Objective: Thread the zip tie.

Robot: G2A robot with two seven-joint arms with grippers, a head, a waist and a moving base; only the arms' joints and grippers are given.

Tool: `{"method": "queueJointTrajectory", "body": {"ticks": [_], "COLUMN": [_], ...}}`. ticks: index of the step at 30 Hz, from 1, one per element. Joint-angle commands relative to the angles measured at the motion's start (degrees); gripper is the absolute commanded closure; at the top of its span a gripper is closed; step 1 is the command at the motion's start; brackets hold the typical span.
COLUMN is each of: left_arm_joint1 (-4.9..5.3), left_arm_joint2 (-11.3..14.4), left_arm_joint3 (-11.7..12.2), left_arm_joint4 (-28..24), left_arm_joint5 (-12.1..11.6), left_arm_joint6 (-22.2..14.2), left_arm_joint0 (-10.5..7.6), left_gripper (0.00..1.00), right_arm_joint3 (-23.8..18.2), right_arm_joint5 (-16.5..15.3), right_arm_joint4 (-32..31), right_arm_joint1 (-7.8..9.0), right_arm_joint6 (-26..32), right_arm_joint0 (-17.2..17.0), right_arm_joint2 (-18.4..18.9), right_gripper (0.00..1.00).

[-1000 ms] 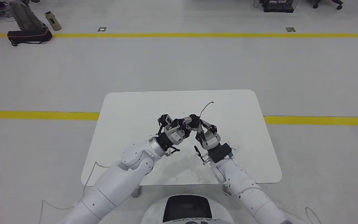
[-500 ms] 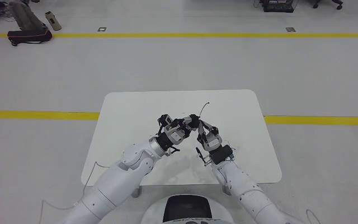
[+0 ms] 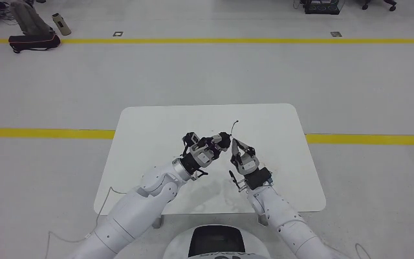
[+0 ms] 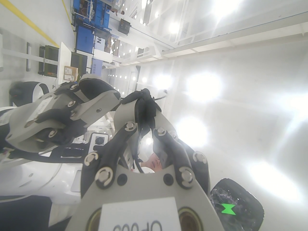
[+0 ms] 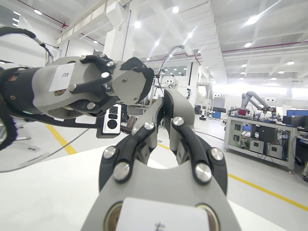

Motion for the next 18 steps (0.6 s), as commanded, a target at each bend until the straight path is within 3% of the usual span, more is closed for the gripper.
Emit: {"method": "queueJointTrajectory", "body": {"ticks": [1,18], "left_arm_joint1": [0.0,0.0], "left_arm_joint2": [0.0,0.0], "left_arm_joint3": [0.0,0.0], "left_arm_joint4": [0.0,0.0], "left_arm_joint5": [0.0,0.0], "left_arm_joint6": [0.0,0.0], "left_arm_joint0": [0.0,0.0], "left_gripper": [1.0,1.0], "right_arm_joint3": [0.1,0.4], "right_arm_joint5": [0.0,-0.5], "right_arm_joint4": [0.0,-0.7], "right_arm_joint1": [0.02,0.12], "right_arm_joint6": [0.0,0.2], "right_arm_joint0": [0.0,-0.5], "right_arm_joint2": [0.2,1.3], "right_gripper": [1.0,1.0]}}
